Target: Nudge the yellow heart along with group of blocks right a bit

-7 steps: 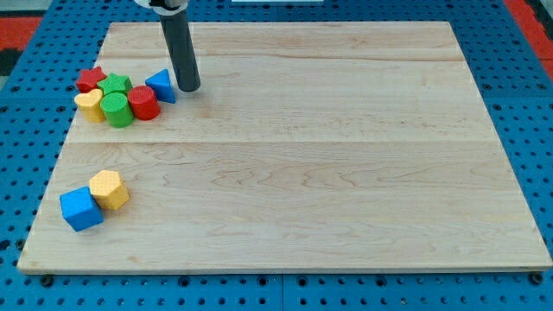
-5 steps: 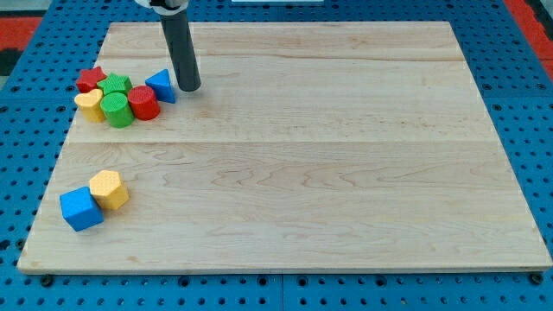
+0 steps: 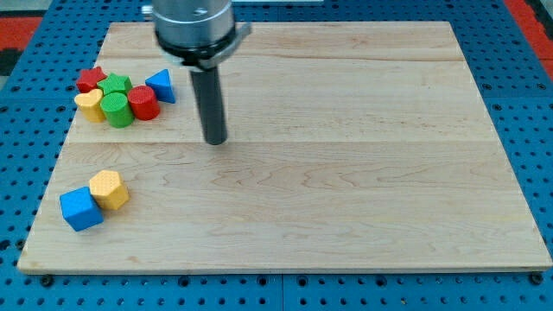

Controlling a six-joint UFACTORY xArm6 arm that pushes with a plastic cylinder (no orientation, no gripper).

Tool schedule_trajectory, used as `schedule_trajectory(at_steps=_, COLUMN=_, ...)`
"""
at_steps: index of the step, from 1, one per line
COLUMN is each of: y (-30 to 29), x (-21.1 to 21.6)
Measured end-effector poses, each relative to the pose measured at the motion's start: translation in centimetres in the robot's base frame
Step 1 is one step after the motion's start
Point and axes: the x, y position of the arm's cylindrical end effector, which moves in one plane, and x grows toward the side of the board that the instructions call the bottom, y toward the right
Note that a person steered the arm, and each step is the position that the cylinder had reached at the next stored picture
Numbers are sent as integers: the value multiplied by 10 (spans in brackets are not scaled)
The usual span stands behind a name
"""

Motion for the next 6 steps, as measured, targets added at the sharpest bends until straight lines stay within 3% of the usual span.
schedule_trajectory(at_steps=4, y=-202, x=1)
schedule_trajectory(at_steps=6, y=-202, x=-44)
